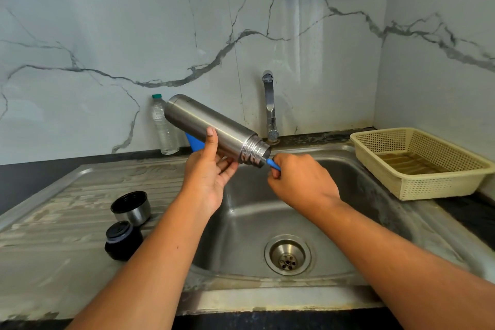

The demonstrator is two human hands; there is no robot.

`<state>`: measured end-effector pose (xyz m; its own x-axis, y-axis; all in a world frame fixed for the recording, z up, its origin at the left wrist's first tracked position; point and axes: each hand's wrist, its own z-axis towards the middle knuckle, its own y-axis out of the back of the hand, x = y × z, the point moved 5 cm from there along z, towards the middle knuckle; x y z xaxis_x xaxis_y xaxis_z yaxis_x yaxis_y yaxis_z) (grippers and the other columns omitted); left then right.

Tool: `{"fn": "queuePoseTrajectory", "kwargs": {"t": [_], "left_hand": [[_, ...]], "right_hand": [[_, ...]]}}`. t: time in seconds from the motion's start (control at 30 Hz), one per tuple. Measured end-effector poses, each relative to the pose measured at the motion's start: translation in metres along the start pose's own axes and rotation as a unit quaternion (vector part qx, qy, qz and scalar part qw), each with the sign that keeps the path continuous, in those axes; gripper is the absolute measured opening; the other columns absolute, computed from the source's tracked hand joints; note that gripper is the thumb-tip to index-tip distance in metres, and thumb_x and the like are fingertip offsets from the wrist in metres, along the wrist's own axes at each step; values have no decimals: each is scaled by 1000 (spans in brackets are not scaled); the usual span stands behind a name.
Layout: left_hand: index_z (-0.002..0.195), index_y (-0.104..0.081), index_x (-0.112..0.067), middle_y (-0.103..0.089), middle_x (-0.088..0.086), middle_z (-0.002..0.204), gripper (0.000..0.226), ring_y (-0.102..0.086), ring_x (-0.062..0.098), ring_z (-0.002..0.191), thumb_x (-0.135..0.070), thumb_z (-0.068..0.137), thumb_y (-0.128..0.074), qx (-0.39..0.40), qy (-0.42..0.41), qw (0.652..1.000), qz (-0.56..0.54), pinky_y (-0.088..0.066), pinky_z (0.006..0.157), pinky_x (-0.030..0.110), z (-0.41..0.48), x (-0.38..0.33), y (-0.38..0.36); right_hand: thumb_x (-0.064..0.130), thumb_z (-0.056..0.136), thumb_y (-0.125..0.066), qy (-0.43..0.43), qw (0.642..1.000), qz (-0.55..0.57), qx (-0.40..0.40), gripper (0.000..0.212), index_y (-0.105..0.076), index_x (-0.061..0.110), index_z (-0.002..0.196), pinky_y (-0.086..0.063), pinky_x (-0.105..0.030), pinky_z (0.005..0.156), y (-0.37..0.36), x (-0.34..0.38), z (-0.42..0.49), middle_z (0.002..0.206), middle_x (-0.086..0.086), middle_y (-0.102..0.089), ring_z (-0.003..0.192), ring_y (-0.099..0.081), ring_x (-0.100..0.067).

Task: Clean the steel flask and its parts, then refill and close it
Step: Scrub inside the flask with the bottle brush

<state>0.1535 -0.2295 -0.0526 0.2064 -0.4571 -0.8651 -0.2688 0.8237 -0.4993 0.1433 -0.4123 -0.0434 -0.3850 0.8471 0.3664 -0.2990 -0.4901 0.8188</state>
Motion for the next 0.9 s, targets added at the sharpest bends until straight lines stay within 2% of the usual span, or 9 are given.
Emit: {"fn": "queuePoseTrajectory", "kwargs": {"t": [0.1,0.23,0.33,0.47,0.57,0.63,0.77,0.83,0.9], "left_hand": [[128,-58,-8,-75,14,118,42,-73,26,106,-38,100,-61,22,15,998,-56,-58,96,48,0,2,-5],[133,-59,-13,-76,9,116,50,-71,23,113,-49,98,-60,79,20,992,-100,-55,101,45,-9,-4,-17],[127,-63,-15,-74,5,104,56,-71,21,102,-56,89,-67,74,17,991,-111,-58,95,41,-13,-6,-19],[117,-65,-12,-71,9,93,61,-73,22,80,-48,71,-84,10,10,992,-129,-61,77,38,-1,-11,1],[134,-62,-7,-72,9,88,69,-72,21,74,-42,79,-84,5,0,987,-159,-60,73,37,10,-23,15],[139,-59,-8,-71,10,85,70,-71,21,73,-40,81,-82,6,-2,988,-157,-60,73,36,11,-21,15],[116,-63,-16,-74,9,80,38,-72,20,73,-38,87,-75,26,10,997,-73,-60,72,35,1,1,-2],[115,-63,-16,-74,10,83,38,-71,22,77,-38,87,-75,26,5,996,-81,-60,77,37,3,-4,-1],[124,-64,-11,-73,11,90,51,-71,23,79,-39,84,-78,14,-11,992,-122,-60,84,40,11,-18,7]], "right_hand": [[29,94,-56,-17,999,39,33,14,-51,25,81,-58,-44,69,-5,-1,2,81,-2,-61,73,-62,-25],[22,88,-65,-20,991,100,90,24,-47,24,71,-45,-30,55,-16,7,0,75,2,-58,66,-57,-16],[21,87,-66,14,987,100,126,25,-47,24,71,-39,-27,53,-22,17,-4,75,3,-55,64,-53,-13],[25,88,-69,62,980,100,163,30,-46,22,68,-39,-28,55,-19,24,-9,70,4,-53,61,-49,-13],[25,88,-69,80,977,98,171,33,-44,21,66,-37,-27,55,-12,21,-11,65,4,-50,58,-45,-12],[23,87,-69,86,977,97,170,32,-44,21,66,-37,-27,55,-12,23,-12,65,4,-50,59,-46,-13],[20,84,-66,81,979,99,157,28,-44,23,67,-39,-29,55,-18,33,-10,70,4,-52,61,-49,-14],[19,84,-66,82,979,100,156,28,-44,22,66,-38,-28,54,-13,28,-10,68,4,-51,60,-48,-14],[18,85,-65,92,978,92,161,29,-43,21,66,-35,-26,54,-7,21,-10,65,4,-49,58,-44,-12]]}}
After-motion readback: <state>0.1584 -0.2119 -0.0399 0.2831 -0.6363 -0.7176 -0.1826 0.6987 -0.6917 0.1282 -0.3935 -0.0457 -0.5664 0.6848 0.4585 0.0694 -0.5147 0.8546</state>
